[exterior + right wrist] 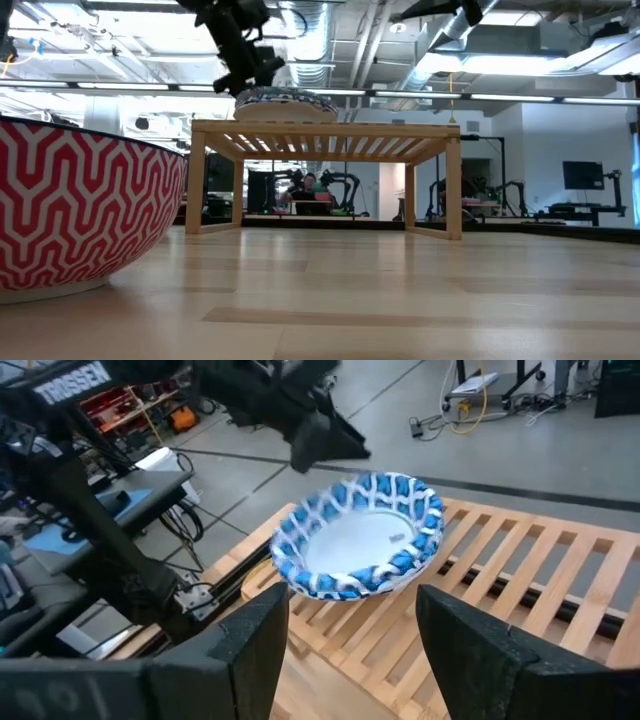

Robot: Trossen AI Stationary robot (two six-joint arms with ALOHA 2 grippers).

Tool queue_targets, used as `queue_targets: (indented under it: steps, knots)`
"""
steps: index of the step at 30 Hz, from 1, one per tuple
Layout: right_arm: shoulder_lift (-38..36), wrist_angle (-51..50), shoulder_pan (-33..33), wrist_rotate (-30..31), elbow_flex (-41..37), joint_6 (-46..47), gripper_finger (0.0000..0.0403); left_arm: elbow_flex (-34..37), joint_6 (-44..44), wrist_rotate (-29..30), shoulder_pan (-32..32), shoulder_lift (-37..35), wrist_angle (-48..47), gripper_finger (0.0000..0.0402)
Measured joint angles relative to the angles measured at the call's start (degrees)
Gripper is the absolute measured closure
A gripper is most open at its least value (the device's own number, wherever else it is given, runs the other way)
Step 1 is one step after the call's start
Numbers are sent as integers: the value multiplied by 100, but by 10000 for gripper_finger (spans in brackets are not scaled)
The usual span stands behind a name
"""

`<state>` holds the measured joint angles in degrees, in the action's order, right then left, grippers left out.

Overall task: Place and stack bowls onto a shelf
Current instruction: Stack the white patterned bowl on top of the other white patterned bowl on the shelf

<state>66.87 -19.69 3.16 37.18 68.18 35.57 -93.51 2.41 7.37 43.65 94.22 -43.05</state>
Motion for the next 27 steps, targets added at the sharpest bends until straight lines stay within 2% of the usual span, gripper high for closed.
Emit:
queue_targets:
  steps: [5,11,16,18,22,27]
  knots:
    - [0,-2,0,1,0,0,158,20,-60,240,-243,176,-155,230]
    - [0,-5,0,1,0,-5,158,-406,-204,447,-479,-1,-104,233]
    - [0,-65,0,3,0,-9,158,-640,-243,-182,-821,-160,-47,233]
    - [0,-113,-23,3,0,-17,158,-540,-313,-283,-1040,-135,-80,233]
    - [0,-107,-108,-81,0,-19,158,-145,-480,110,-1410,-134,49,233]
    - [0,-102,-191,-311,2,-18,158,262,-412,196,-1489,-136,-10,233]
